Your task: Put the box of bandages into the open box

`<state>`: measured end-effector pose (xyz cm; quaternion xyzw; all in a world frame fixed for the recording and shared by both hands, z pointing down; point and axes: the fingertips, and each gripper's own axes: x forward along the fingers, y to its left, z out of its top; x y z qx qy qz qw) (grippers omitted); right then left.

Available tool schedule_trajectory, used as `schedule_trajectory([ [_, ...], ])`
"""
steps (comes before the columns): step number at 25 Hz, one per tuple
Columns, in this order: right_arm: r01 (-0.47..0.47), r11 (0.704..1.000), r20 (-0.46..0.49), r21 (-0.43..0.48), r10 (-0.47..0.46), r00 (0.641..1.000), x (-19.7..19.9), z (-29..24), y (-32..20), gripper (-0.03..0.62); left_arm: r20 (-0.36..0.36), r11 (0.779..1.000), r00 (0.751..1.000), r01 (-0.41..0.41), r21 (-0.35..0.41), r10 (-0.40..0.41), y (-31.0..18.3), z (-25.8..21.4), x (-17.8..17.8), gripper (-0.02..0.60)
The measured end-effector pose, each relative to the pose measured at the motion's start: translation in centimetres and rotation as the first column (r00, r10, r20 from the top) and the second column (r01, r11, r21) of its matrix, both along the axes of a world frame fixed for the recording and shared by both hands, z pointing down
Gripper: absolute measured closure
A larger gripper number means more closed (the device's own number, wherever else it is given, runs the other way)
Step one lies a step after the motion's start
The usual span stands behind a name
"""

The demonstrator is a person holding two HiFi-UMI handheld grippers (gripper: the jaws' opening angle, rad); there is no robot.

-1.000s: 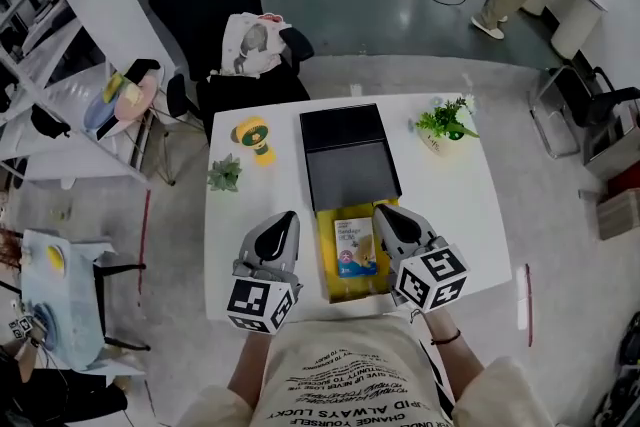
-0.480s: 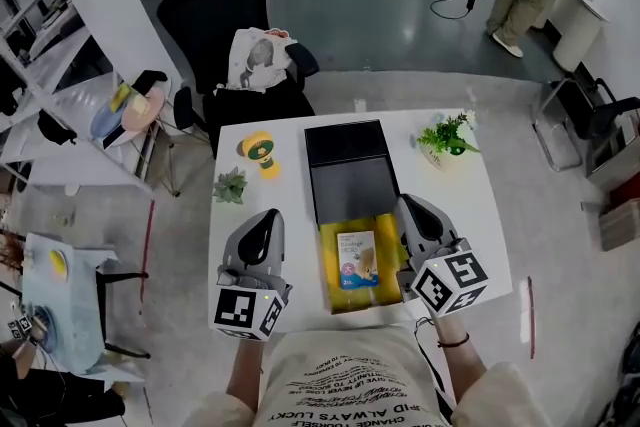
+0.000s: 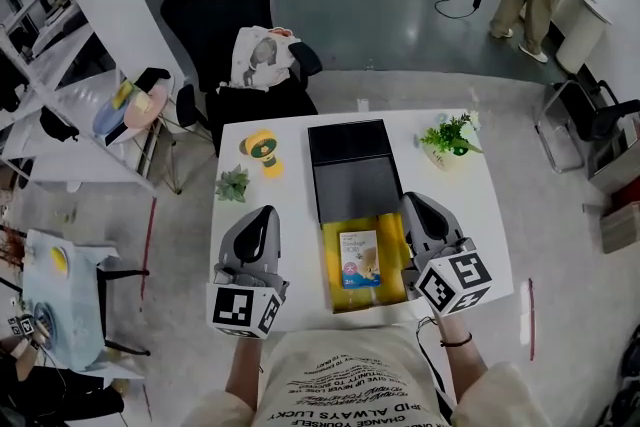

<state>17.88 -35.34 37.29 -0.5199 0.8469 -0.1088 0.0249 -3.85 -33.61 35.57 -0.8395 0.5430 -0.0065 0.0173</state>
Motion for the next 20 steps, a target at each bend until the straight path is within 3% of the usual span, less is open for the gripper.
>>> schedule_trajectory([
  [20, -0.033, 0.999, -0.010, 0.022, 0.033, 0.999, 1.2, -0.4, 0.1, 0.591, 0.017, 0.999, 1.000, 0.020, -0.045, -0.019, 0.0, 1.7, -0.5, 0.560],
])
